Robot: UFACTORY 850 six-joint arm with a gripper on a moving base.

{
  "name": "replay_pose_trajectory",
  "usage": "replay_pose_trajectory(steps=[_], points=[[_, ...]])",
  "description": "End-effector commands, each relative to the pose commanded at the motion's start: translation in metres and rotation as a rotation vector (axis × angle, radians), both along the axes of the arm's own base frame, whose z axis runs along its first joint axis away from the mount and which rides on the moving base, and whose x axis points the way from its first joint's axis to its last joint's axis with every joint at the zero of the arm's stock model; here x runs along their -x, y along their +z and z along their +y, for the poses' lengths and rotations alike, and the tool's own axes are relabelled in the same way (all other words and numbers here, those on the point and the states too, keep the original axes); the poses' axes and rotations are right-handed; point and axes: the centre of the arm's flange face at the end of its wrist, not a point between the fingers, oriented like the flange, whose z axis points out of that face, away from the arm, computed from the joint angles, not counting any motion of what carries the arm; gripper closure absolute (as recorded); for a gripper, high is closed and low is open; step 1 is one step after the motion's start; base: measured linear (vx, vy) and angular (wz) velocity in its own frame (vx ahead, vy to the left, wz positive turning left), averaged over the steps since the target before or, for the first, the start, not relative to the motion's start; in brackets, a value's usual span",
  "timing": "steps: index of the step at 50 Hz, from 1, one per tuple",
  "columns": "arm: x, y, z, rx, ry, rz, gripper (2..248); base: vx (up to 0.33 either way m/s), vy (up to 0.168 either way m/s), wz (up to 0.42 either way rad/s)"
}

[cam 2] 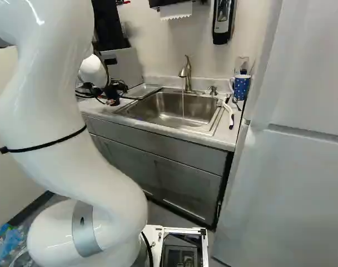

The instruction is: Rinse the cup and place it in the tray

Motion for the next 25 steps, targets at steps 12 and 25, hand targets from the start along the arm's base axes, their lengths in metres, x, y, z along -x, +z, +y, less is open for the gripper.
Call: replay_pose_trajectory(steps=[12, 25], points=[[-0.005, -0.009, 0.002, -0.015, 0.000, -0.036, 3, 0.000, 0.000, 0.000], [-0.010, -0.019, 0.005, -0.032, 0.000, -0.076, 3, 0.000, 0.000, 0.000]])
